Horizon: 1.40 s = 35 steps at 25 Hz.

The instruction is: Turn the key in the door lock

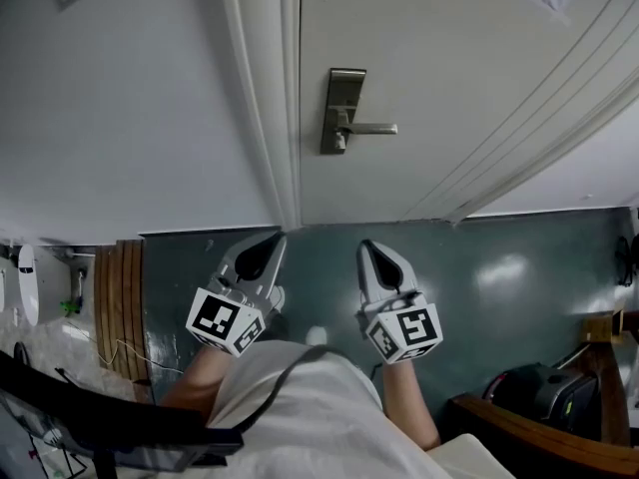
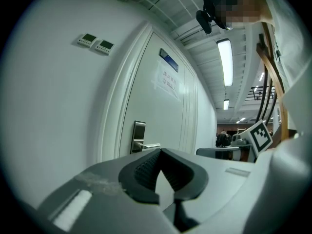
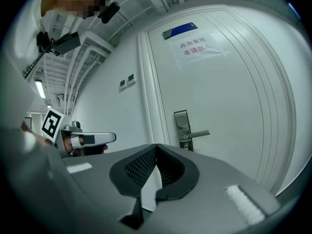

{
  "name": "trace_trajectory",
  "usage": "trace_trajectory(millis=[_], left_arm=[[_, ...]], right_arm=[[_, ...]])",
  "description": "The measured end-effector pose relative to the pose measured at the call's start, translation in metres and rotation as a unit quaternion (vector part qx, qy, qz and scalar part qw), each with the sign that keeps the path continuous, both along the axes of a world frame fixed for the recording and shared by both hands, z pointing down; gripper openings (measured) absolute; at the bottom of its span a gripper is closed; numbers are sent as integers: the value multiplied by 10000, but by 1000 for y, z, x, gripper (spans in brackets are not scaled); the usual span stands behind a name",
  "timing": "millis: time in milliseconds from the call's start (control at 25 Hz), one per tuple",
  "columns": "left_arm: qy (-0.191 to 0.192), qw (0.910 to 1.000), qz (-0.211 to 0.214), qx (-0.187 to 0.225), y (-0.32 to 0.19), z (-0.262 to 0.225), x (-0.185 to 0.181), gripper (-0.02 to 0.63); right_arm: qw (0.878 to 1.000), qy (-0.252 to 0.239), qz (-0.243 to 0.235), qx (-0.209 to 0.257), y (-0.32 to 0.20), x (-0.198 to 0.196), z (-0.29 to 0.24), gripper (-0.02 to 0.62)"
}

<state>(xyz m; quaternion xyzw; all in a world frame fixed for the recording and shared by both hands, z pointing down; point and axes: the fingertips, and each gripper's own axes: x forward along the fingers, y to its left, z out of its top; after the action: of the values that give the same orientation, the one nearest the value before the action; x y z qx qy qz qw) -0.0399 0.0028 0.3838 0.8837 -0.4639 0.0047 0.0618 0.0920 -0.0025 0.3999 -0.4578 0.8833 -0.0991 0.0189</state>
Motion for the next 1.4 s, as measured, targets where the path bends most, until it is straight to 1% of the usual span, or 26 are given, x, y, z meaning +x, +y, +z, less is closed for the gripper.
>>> trace_trajectory(millis=[200,400,600,800,1040,1200,1400], left_arm=[[158,9987,479,-8,-46,-2,-6,5],[172,9959,886,-64,-82,2,-16,5],[194,9911,1312,-127,-106,6,-25,6],[121,9860,1663,-60,-127,11,-28,6],[113,9847,1735,-93,-151,20,-19,6],[247,9868,1592,-135,-164,21,-12,6],[301,9899,1371,-186,-173,22,3,6]], right_arm=[[9992,67,392,36,-38,-18,0,8],[9973,72,726,69,-69,-39,-4,8],[9937,77,1115,71,-94,-53,-1,9],[9891,85,1471,84,-112,-60,3,9],[9859,80,1668,-55,-133,-53,19,9],[9861,14,1660,-72,-150,-47,25,9],[9885,-104,1494,-230,-172,-43,39,9]])
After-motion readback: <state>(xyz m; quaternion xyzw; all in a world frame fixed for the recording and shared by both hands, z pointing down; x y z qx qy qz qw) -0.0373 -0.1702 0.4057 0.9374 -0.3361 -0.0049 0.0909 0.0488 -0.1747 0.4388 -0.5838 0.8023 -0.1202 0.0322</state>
